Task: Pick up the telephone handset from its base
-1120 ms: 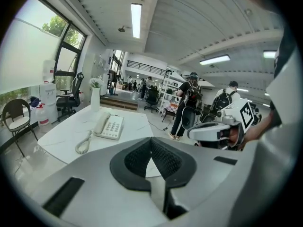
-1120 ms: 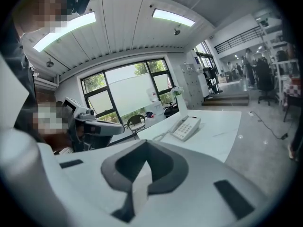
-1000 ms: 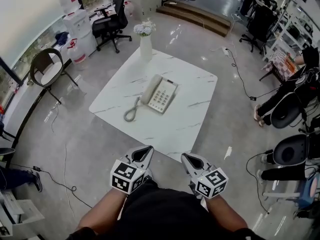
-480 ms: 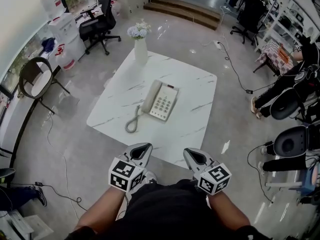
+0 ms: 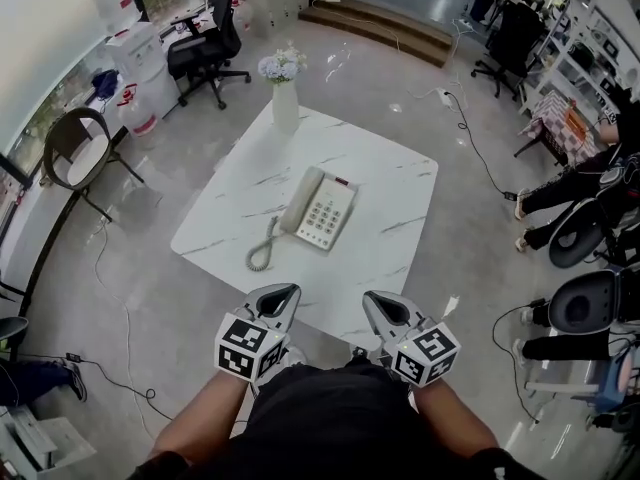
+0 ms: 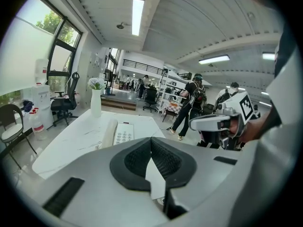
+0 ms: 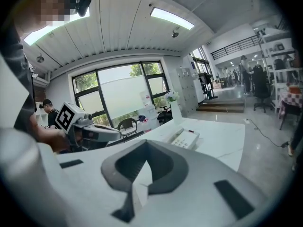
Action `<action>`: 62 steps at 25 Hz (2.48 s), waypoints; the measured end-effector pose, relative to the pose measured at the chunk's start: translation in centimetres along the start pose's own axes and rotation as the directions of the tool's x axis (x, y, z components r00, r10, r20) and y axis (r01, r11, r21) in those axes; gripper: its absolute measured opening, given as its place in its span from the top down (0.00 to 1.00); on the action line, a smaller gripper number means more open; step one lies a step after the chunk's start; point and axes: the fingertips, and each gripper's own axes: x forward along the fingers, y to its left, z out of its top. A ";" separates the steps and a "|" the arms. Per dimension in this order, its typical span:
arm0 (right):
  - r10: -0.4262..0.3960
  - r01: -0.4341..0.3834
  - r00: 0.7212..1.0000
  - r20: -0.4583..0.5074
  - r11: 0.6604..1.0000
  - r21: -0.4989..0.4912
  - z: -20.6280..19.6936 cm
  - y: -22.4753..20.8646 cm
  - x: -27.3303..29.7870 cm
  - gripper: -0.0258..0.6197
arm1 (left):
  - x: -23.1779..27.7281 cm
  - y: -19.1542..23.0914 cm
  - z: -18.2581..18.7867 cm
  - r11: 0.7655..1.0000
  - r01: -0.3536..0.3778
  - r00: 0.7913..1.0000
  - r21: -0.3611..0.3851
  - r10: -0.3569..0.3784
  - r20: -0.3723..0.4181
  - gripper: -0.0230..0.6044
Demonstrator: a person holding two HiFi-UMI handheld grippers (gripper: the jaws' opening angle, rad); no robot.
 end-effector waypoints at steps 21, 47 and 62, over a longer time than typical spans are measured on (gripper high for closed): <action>0.099 -0.099 0.995 0.015 0.995 -0.015 2.3 -4.7 0.5 0.96 | 3.3 -0.8 2.5 0.993 -0.111 0.994 -0.032 0.112 0.018 0.96; 0.110 -0.110 0.994 -0.006 0.994 -0.023 1.9 -4.6 1.1 0.96 | 3.5 1.2 2.1 0.987 -0.157 0.987 0.043 0.158 -0.008 0.67; 0.068 -0.068 0.998 0.017 0.998 -0.003 2.2 -6.0 0.0 0.96 | 7.3 5.6 1.9 0.971 -0.215 0.972 0.107 0.223 -0.069 0.68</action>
